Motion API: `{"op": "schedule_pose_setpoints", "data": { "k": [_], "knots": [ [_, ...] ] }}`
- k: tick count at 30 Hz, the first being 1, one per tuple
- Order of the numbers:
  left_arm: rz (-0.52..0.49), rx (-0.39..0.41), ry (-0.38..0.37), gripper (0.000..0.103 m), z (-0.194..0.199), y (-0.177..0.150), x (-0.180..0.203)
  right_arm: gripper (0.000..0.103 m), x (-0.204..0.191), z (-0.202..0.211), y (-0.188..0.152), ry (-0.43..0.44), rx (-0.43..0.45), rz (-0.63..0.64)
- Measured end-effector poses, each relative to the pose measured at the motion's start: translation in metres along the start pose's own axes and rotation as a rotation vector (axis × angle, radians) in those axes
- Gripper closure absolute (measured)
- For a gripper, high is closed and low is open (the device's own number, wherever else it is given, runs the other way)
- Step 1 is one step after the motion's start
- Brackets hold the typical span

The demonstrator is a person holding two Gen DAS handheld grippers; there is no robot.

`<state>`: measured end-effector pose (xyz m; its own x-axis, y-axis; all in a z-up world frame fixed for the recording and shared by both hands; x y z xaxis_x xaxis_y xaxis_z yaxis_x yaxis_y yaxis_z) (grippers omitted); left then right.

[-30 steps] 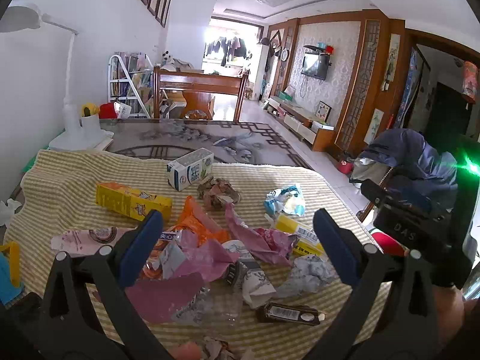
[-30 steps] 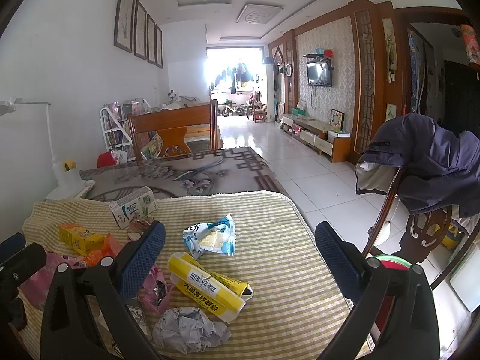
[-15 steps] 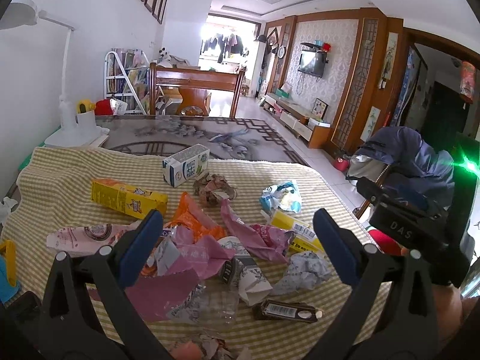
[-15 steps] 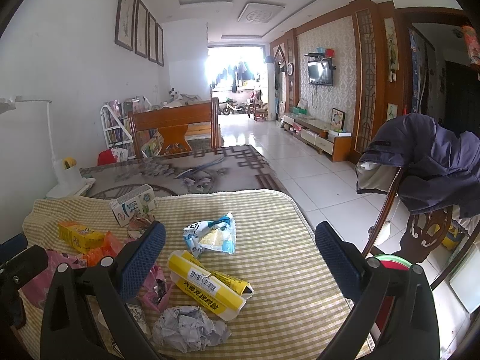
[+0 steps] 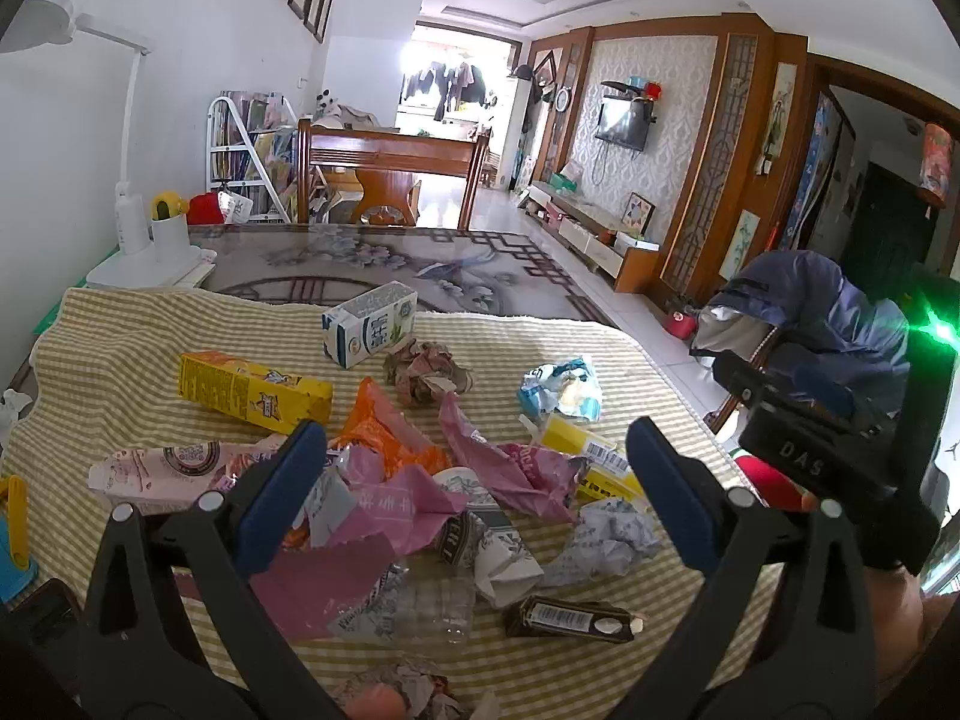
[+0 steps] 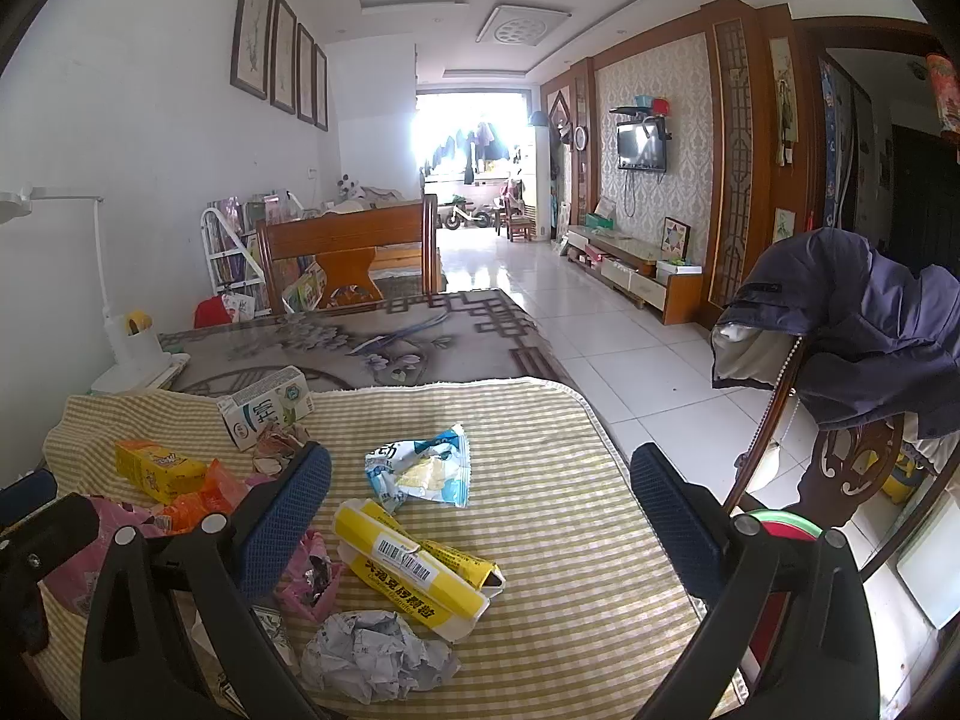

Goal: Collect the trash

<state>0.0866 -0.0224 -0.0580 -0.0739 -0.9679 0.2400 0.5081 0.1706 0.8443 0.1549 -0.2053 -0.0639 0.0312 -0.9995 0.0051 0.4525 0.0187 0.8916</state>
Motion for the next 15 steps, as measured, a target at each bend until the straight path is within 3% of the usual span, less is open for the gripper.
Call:
{"op": "schedule_pose_setpoints", "data": {
  "k": [15],
  "knots": [
    [0.007, -0.009, 0.004, 0.005, -0.0018, -0.0044, -0.0038, 0.007, 0.0008, -0.0002, -0.0019, 0.001, -0.003, 0.001]
  ]
}}
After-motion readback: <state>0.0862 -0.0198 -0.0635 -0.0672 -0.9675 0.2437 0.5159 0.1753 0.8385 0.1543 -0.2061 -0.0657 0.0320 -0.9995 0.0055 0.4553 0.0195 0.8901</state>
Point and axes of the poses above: each gripper's, at about its wrist camera, not at the fingertips, and z roughly against the way its jaws point, x to its right, y to its top, the point moved 9 cm from there along -z, roughly the way its jaws point, and after that the axes turned 7 degrees about -y, right-handed, at the moved point
